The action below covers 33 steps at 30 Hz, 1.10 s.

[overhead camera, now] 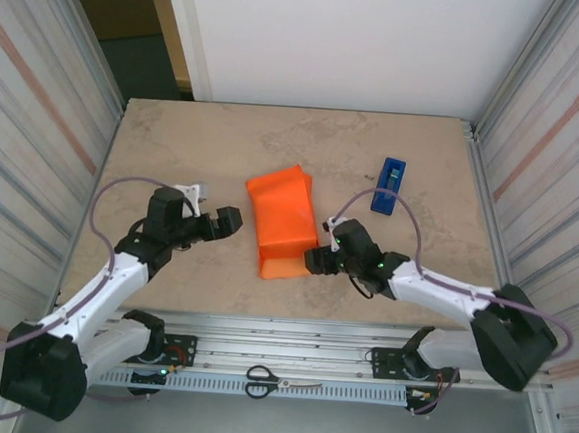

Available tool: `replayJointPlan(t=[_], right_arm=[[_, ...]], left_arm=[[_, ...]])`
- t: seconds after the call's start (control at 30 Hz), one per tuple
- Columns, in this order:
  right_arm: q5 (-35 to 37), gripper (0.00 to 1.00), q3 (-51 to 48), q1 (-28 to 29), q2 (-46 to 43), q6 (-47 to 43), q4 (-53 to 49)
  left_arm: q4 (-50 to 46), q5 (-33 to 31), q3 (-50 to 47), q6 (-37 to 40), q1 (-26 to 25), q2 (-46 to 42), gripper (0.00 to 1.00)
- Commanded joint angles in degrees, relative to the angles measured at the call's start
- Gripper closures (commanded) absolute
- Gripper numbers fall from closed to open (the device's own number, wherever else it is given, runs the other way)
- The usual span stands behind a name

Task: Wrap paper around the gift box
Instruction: Rotate the gift box at the center of the table.

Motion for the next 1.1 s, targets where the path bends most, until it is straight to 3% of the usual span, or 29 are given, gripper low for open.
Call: replayJointPlan(t=[0.0,0.07,0.2,0.27,0.43,0.53,1.07], right_arm=[[0.59,0.01,-2.33,-0.97,-6.19,2.53,-0.06],[0.69,0.02,-2.45,-3.71,-8.18,6.52,-1.41],[-19.01,0.01,-3.27,-16.03,-3.79,11.13,3.54],[-25.05,0.19,-2.80,-19.63,0.56,12.60,5.28],[-32.36,0.61,-1.61,-20.62,8.89,14.84,7.62],[-36.13,0.77,-1.86,-20.30,12.21,17.47,10.72],[-36.73,0.97,-5.64,-20.84,12.97,24.00,14.68]], left_arm=[[4.07,4.93,-2.68,1.27,2.06,-1.64,0.01],[5.76,11.67,-0.58,1.21,3.08,2.29,0.05],[-1.15,16.29,8.58,3.51,1.43,14.40,0.21],[-3.90,13.51,11.27,3.18,-0.65,19.06,0.24],[-10.48,6.34,16.63,3.43,-5.59,26.97,0.23],[-9.93,4.78,16.42,2.26,-5.88,28.69,0.23],[-2.98,10.26,17.51,-1.74,-6.60,34.82,0.22]])
